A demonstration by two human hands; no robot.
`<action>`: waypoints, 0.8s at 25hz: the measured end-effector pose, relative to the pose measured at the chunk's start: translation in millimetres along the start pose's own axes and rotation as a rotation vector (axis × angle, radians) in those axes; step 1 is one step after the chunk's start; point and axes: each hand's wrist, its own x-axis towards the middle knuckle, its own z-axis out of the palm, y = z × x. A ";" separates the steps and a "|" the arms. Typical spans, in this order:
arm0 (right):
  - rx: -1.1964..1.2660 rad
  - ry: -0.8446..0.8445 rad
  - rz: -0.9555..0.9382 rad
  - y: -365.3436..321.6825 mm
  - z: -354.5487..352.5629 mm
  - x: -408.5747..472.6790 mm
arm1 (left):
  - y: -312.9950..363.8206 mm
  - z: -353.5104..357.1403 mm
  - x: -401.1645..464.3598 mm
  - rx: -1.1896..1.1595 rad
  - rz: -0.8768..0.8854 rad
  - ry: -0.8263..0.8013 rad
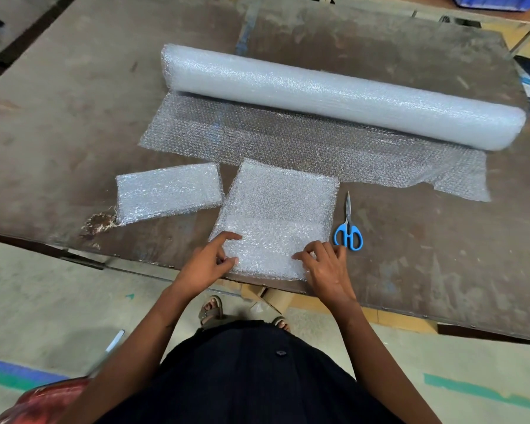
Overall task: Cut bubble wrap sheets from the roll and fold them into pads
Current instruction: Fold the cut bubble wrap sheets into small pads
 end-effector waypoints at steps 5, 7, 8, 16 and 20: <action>0.127 -0.011 0.024 2.0 -8.9 -13.7 | 1.0 3.1 -5.5 0.304 0.012 0.118; 0.097 0.023 0.049 -3.5 -12.7 -7.2 | 10.4 8.0 -3.3 0.406 0.096 0.271; 0.078 0.027 0.058 -8.0 -11.5 -0.8 | 15.9 10.3 1.6 0.425 0.154 0.276; -0.111 -0.094 0.219 -27.9 -1.2 45.8 | 3.5 29.1 41.5 0.850 0.169 -0.132; -0.052 -0.153 0.397 -7.3 -3.0 61.2 | 12.6 19.4 52.5 0.763 0.067 -0.017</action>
